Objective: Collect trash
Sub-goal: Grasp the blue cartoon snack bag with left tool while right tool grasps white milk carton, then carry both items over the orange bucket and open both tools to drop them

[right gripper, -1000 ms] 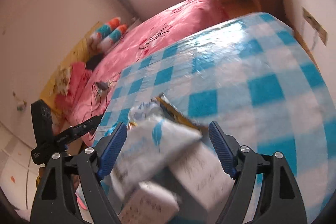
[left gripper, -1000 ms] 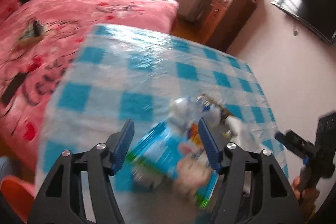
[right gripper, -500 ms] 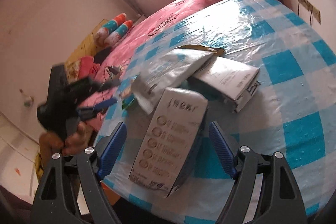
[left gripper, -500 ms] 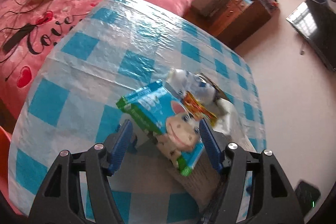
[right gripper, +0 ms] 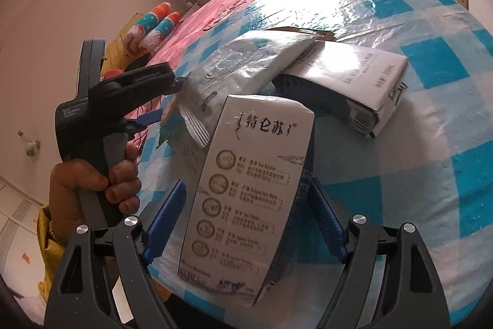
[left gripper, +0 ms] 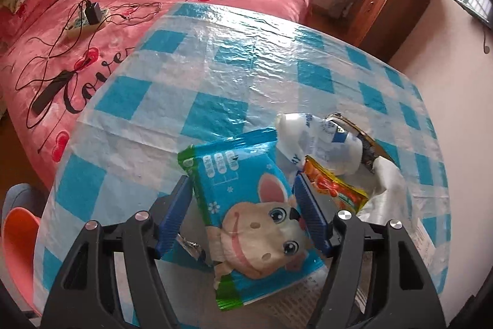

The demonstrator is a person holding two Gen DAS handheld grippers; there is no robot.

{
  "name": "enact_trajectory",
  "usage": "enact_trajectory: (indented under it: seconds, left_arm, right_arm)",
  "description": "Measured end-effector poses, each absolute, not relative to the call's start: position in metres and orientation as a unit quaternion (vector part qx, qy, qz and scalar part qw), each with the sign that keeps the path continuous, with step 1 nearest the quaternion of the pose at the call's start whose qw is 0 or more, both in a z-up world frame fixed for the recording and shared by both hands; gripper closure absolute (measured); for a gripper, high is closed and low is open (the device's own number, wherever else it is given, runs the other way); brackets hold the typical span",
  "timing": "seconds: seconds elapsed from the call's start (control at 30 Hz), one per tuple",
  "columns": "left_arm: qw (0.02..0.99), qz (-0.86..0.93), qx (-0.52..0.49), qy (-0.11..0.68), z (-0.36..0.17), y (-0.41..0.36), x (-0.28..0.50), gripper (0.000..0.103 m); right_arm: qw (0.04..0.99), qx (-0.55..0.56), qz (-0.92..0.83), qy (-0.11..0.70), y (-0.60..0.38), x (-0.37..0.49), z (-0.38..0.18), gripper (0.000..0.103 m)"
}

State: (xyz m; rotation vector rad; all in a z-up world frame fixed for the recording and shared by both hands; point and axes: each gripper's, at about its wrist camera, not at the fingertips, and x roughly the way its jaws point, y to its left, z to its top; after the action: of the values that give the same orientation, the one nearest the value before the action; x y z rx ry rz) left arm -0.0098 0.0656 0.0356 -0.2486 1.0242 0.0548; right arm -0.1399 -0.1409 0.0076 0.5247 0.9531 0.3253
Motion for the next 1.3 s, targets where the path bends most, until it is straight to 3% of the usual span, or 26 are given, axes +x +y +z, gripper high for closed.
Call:
enact_trajectory:
  seconds: [0.1,0.37,1.3]
  left_arm:
    - [0.861,0.025,-0.133,0.491,0.031,0.072,-0.011,0.037]
    - [0.865,0.006,-0.152,0.478,0.032,0.084,-0.025,0.056]
    - [0.866,-0.08,-0.189,0.457,0.038,0.151,-0.117,0.059]
  right_arm:
    - [0.848,0.238,0.15,0.45,-0.137,-0.139,0.005,0.023]
    - [0.863,0.198,0.144,0.443,-0.124,-0.147,0.01,0.028]
    - [0.854,0.246,0.177,0.423,-0.138,-0.176,0.02,0.035]
